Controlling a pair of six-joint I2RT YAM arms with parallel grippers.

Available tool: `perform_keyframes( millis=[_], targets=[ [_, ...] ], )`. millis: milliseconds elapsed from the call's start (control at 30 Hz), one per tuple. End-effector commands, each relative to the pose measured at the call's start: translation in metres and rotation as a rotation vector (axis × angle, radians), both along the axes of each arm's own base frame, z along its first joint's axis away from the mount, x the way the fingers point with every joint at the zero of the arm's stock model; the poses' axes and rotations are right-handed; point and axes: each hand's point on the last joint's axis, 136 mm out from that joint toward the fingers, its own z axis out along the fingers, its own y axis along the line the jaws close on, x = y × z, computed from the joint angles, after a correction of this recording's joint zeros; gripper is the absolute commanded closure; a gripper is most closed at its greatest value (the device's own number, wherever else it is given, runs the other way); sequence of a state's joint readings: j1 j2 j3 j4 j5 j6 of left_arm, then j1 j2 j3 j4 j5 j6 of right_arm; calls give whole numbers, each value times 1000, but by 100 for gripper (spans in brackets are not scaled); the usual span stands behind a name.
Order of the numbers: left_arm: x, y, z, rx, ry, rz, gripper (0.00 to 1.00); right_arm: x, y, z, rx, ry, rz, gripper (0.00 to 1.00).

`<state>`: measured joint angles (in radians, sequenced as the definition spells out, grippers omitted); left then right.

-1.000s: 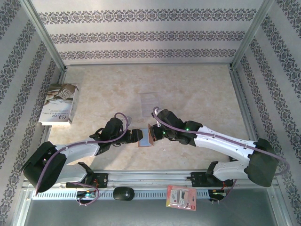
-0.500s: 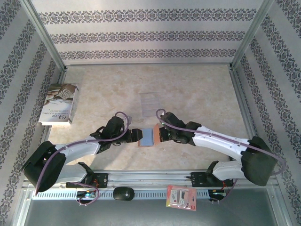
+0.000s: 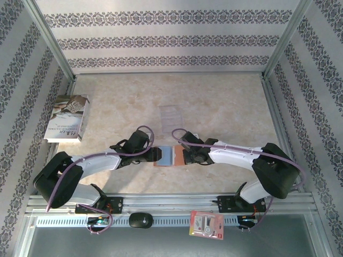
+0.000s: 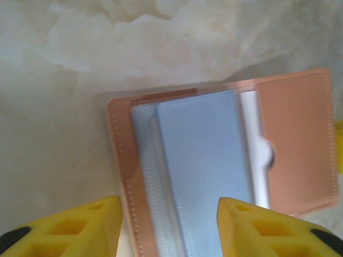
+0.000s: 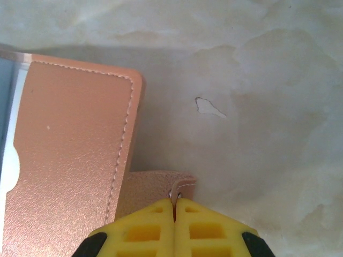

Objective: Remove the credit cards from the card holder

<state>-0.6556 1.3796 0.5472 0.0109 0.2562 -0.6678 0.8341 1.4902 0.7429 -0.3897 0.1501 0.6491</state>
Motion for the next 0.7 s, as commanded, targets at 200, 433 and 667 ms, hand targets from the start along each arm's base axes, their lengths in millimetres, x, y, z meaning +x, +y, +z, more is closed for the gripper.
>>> perform_keyframes(
  millis=[200,433,667],
  targets=[
    [-5,11,-12,105,10,-11,54,5,-8,-4,-23,-24,-7,100],
    [-4,21,9,82,-49,44,45,10,-6,52,75,-155,14,54],
    [-2,49,35,101,-149,169,35,0,21,97,135,-256,119,41]
  ],
)
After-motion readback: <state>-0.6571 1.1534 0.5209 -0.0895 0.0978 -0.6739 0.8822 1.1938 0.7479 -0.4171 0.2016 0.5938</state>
